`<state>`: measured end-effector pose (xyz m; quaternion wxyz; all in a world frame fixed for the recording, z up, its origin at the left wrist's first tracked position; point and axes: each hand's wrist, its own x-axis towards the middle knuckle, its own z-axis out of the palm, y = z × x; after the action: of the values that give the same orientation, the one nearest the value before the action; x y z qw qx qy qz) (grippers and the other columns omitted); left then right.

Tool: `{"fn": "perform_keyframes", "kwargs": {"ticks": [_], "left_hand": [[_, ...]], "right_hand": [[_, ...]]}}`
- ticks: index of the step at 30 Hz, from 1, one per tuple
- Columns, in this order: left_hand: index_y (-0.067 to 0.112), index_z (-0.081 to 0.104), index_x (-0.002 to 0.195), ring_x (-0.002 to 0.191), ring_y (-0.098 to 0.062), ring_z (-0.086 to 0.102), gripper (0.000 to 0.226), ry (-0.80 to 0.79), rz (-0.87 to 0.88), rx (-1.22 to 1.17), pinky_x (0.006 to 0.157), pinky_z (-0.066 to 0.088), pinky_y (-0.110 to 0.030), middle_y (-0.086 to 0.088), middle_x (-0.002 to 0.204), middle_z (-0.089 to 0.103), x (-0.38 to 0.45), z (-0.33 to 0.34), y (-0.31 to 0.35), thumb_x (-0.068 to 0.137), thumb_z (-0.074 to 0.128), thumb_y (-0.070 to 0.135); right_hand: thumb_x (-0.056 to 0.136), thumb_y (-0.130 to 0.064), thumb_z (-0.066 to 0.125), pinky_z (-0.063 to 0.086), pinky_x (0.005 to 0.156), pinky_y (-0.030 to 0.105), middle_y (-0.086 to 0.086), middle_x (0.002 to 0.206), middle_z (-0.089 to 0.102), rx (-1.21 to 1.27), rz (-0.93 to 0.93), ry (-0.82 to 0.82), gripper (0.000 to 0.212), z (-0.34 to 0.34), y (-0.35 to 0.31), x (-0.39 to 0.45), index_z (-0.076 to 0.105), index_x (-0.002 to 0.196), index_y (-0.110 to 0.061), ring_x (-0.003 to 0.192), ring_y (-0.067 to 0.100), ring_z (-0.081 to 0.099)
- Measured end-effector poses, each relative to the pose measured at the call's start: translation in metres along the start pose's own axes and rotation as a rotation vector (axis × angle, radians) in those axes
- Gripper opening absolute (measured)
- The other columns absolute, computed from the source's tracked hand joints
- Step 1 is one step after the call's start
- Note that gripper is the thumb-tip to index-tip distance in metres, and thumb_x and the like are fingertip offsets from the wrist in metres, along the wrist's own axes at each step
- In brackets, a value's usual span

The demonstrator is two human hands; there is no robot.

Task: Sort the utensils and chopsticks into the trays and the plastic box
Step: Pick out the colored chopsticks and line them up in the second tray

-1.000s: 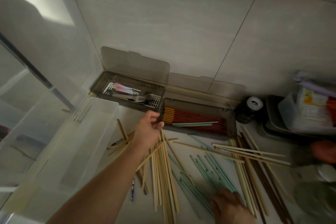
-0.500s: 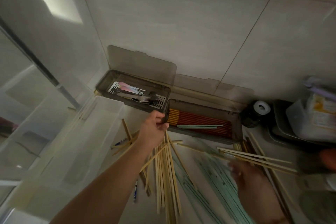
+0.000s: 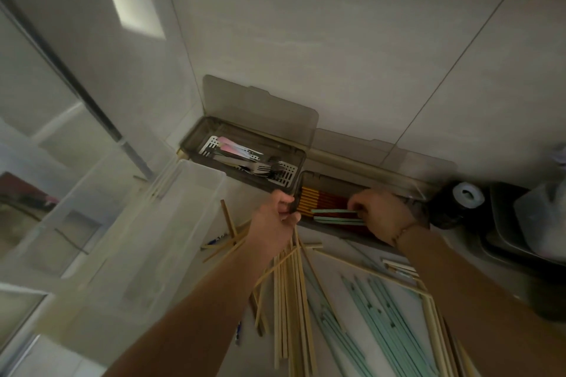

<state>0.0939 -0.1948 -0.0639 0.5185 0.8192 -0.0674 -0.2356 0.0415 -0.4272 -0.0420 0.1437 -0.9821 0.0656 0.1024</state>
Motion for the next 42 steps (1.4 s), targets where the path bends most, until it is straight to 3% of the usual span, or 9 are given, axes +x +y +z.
{"fn": "perform_keyframes", "kwargs": {"ticks": [14, 20, 24, 27, 30, 33, 36, 38, 42], "left_hand": [[0.036, 0.052, 0.1, 0.09, 0.011, 0.055, 0.026, 0.012, -0.005, -0.005, 0.067, 0.041, -0.013, 0.018, 0.097, 0.061, 0.001, 0.0, 0.001, 0.09, 0.065, 0.017], [0.037, 0.051, 0.098, 0.09, 0.008, 0.056, 0.027, 0.01, -0.004, -0.01, 0.068, 0.041, -0.013, 0.02, 0.094, 0.06, 0.0, 0.0, 0.002, 0.089, 0.065, 0.016], [0.034, 0.053, 0.101, 0.086, 0.01, 0.054, 0.024, 0.03, 0.007, 0.0, 0.066, 0.039, -0.012, 0.023, 0.092, 0.057, 0.001, 0.001, 0.001, 0.089, 0.066, 0.017], [0.033, 0.054, 0.103, 0.085, 0.011, 0.053, 0.024, 0.039, 0.009, 0.006, 0.065, 0.037, -0.011, 0.024, 0.091, 0.056, 0.0, 0.002, 0.0, 0.089, 0.066, 0.018], [0.032, 0.054, 0.104, 0.082, 0.012, 0.053, 0.024, 0.046, 0.018, 0.029, 0.063, 0.036, -0.008, 0.023, 0.09, 0.056, 0.0, 0.002, 0.001, 0.089, 0.066, 0.018], [0.032, 0.053, 0.104, 0.084, 0.011, 0.053, 0.025, 0.045, 0.021, 0.028, 0.064, 0.037, -0.01, 0.02, 0.092, 0.057, 0.0, 0.002, 0.001, 0.089, 0.067, 0.018], [0.03, 0.054, 0.107, 0.087, 0.007, 0.056, 0.025, 0.037, 0.024, 0.029, 0.065, 0.037, -0.011, 0.016, 0.097, 0.06, -0.001, 0.002, 0.0, 0.089, 0.066, 0.017], [0.029, 0.054, 0.109, 0.089, 0.003, 0.058, 0.026, 0.031, 0.022, 0.021, 0.066, 0.038, -0.011, 0.013, 0.101, 0.061, -0.002, 0.002, 0.0, 0.089, 0.066, 0.017], [0.031, 0.053, 0.107, 0.085, 0.008, 0.054, 0.025, 0.031, 0.011, 0.023, 0.064, 0.037, -0.011, 0.019, 0.095, 0.057, -0.002, 0.002, 0.001, 0.089, 0.066, 0.017]], "right_hand": [[0.09, 0.006, 0.05, 0.043, 0.097, 0.026, 0.009, 0.117, 0.066, 0.21, 0.049, 0.002, 0.032, 0.019, 0.017, -0.026, 0.07, 0.107, -0.012, 0.109, 0.025, 0.06], [0.086, -0.008, 0.064, 0.048, 0.075, 0.021, -0.007, 0.093, 0.062, 0.301, 0.074, 0.592, 0.014, 0.033, 0.002, -0.106, 0.067, 0.092, -0.021, 0.085, 0.015, 0.061], [0.062, -0.014, 0.084, 0.052, 0.059, 0.026, -0.007, 0.082, 0.066, 0.127, 0.169, 0.348, 0.024, 0.064, -0.017, -0.171, 0.068, 0.074, -0.027, 0.077, 0.022, 0.065], [0.048, -0.036, 0.092, 0.049, 0.045, 0.029, -0.005, 0.07, 0.061, 0.027, 0.25, 0.16, 0.032, 0.08, -0.03, -0.2, 0.063, 0.059, -0.026, 0.063, 0.024, 0.063], [0.046, -0.037, 0.092, 0.047, 0.043, 0.027, -0.003, 0.064, 0.059, 0.021, 0.314, 0.143, 0.035, 0.088, -0.035, -0.212, 0.061, 0.056, -0.024, 0.057, 0.025, 0.061], [0.065, -0.041, 0.075, 0.047, 0.043, 0.029, -0.001, 0.064, 0.06, -0.06, 0.319, 0.158, 0.024, 0.086, -0.04, -0.214, 0.061, 0.055, -0.023, 0.057, 0.027, 0.062], [0.047, -0.034, 0.091, 0.046, 0.039, 0.031, 0.002, 0.062, 0.059, -0.077, 0.362, 0.057, 0.036, 0.083, -0.046, -0.213, 0.059, 0.052, -0.019, 0.055, 0.027, 0.061], [0.044, -0.039, 0.093, 0.049, 0.045, 0.033, 0.0, 0.07, 0.061, -0.091, 0.367, -0.008, 0.039, 0.079, -0.048, -0.211, 0.062, 0.06, -0.02, 0.065, 0.026, 0.064], [0.083, -0.065, 0.048, 0.041, 0.09, 0.02, -0.016, 0.118, 0.048, -0.007, 0.342, 0.031, 0.029, 0.079, -0.044, -0.221, 0.045, 0.092, -0.037, 0.115, 0.004, 0.046]]}}
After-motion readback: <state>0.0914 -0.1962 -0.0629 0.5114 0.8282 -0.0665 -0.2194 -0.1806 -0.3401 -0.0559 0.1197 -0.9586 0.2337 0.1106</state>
